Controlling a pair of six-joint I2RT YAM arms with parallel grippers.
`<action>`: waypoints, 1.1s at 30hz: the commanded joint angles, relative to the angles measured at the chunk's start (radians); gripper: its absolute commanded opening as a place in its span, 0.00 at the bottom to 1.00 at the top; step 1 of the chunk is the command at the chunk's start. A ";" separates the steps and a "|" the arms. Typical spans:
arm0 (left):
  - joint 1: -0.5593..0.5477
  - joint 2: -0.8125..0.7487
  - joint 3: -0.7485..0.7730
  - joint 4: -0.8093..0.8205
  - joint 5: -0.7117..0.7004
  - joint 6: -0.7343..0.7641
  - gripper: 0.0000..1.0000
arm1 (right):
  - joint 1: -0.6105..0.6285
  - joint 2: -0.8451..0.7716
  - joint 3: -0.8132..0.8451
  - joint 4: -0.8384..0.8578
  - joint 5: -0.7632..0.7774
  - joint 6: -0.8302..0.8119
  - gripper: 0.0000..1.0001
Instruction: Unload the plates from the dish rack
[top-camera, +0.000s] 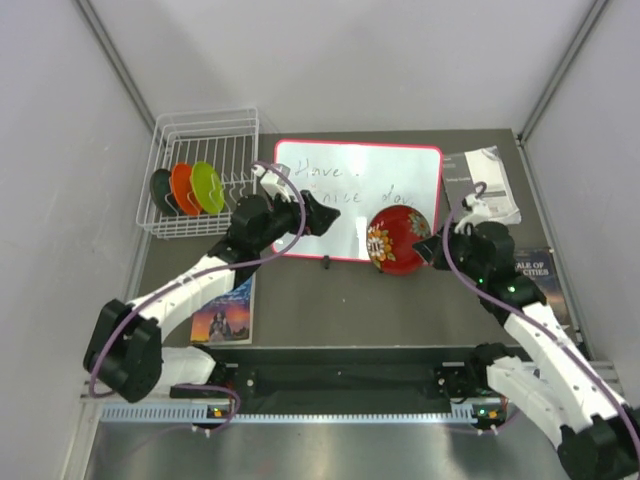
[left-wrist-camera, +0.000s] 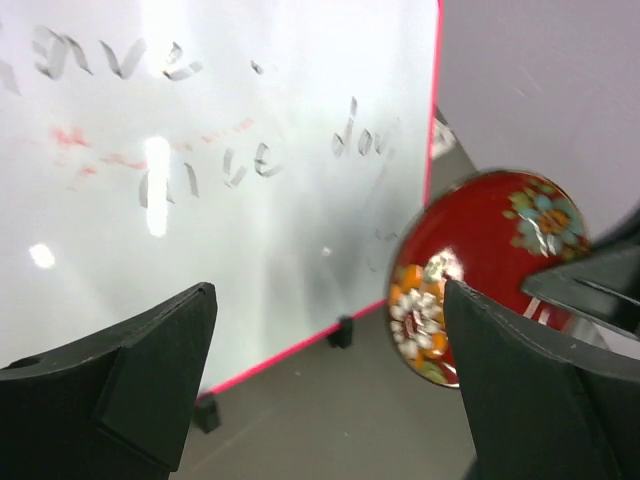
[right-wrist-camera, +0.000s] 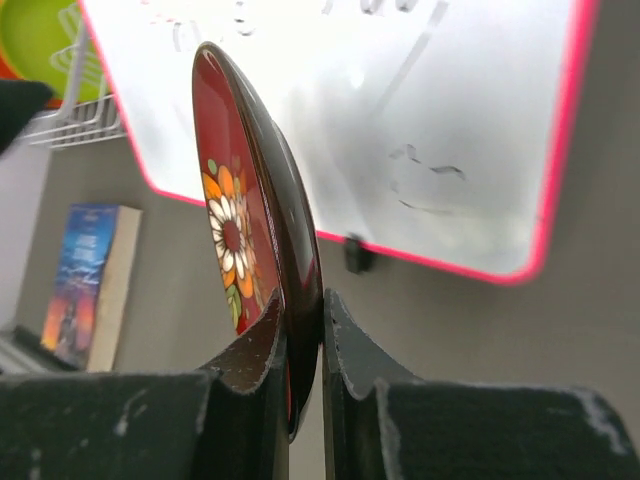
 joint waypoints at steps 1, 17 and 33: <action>0.002 -0.128 0.066 -0.124 -0.239 0.202 0.99 | -0.030 -0.165 0.030 -0.287 0.161 -0.033 0.00; 0.026 -0.170 0.119 -0.241 -0.429 0.267 0.99 | -0.039 -0.398 -0.062 -0.662 0.303 0.298 0.00; 0.049 -0.157 0.106 -0.245 -0.387 0.247 0.99 | -0.039 -0.461 -0.207 -0.657 0.316 0.357 0.00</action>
